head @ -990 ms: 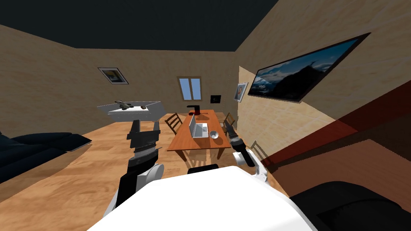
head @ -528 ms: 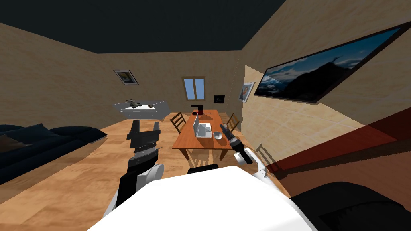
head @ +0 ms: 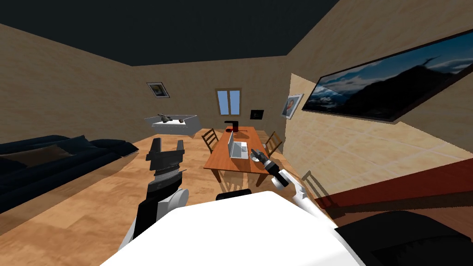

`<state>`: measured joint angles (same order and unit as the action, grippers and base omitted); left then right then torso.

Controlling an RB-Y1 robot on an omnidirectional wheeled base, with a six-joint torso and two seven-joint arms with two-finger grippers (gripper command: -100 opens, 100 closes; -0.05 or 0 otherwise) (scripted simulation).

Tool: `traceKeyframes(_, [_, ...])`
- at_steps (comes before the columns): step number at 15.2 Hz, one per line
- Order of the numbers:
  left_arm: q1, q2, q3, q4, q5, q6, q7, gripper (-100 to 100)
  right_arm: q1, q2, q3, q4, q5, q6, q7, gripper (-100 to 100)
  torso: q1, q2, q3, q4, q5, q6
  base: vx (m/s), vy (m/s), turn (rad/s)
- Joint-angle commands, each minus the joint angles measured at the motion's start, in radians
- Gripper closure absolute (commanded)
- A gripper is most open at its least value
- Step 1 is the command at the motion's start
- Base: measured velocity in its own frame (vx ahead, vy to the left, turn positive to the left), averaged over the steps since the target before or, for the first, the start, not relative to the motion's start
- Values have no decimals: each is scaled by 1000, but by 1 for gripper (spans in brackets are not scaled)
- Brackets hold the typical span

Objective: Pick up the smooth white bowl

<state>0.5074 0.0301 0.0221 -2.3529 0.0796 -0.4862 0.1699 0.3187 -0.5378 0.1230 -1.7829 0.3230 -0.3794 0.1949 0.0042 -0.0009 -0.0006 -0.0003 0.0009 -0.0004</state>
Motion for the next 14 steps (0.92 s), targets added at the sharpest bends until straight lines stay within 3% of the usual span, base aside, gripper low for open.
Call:
traceKeyframes(1, [0,0,0,0,0,0,0,0,1,-50,16,50,41,8,5,-100,0,0,0,0,0,0,10,68,163])
traceKeyframes(5, [0,0,0,0,0,0,0,0,-23,-120,51,141,108,26,17,-100,1,0,0,0,0,0,14,78,152])
traceKeyframes(7, [0,0,0,0,0,0,0,0,-23,-120,51,166,108,26,17,-100,2,0,0,0,1,0,23,66,85])
traceKeyframes(11, [0,0,0,0,0,0,0,0,-46,-181,87,271,175,45,29,-100,0,0,0,0,0,0,15,57,153])
traceKeyframes(13, [0,0,0,0,0,0,0,0,-46,-181,87,271,175,45,29,-100,0,1,0,0,0,1,13,36,6])
traceKeyframes(14, [0,0,0,0,0,0,0,0,-57,-209,105,303,209,54,34,-100,-1,1,1,0,0,1,9,40,134])
